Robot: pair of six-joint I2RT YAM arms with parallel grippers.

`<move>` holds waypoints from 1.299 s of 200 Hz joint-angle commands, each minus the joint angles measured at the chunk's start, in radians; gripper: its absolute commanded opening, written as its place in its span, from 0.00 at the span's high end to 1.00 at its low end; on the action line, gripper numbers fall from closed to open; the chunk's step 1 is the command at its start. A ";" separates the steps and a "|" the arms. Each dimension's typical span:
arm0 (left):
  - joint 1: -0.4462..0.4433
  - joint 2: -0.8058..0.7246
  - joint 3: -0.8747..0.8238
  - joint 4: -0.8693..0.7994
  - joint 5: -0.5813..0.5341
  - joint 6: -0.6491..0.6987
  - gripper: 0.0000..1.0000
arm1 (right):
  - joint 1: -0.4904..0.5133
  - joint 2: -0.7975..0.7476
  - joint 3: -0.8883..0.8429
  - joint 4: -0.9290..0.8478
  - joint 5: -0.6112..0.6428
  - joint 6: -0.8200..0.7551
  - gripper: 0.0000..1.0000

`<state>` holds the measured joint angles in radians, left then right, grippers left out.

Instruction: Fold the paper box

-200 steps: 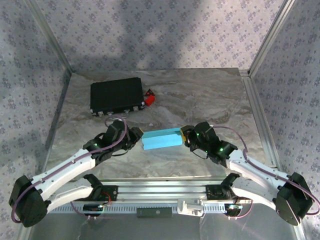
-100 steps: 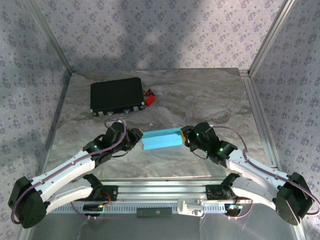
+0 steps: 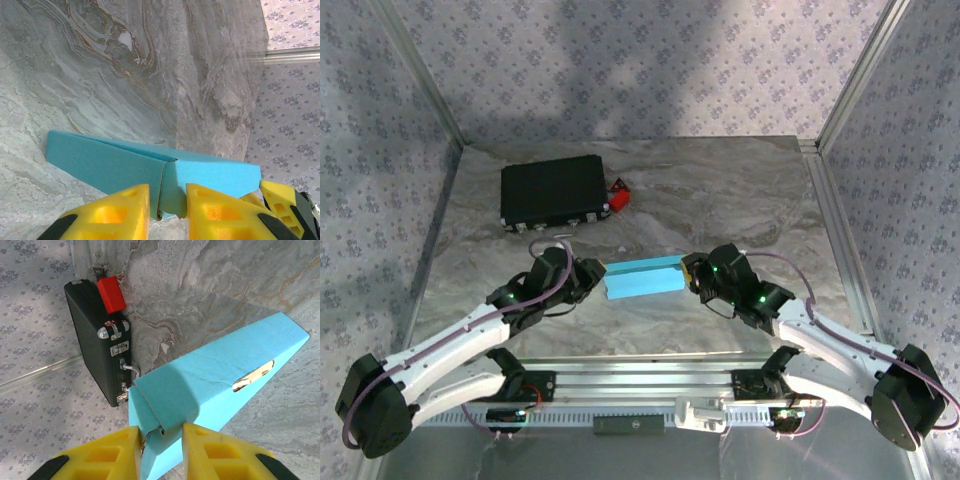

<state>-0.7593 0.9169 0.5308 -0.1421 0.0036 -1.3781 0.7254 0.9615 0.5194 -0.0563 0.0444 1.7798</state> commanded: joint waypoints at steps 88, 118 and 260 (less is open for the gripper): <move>-0.001 0.033 -0.064 -0.131 -0.042 0.004 0.76 | 0.002 0.040 -0.019 -0.156 0.032 -0.008 0.76; -0.005 0.032 -0.077 -0.122 -0.050 -0.006 0.77 | 0.002 0.048 -0.018 -0.164 0.032 -0.006 0.76; -0.019 0.042 -0.115 -0.097 -0.060 -0.021 0.76 | 0.001 0.074 -0.017 -0.180 0.022 -0.005 0.80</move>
<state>-0.7761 0.9257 0.4740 -0.0723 -0.0277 -1.3869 0.7261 0.9958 0.5293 -0.0555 0.0517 1.7802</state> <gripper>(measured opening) 0.220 0.205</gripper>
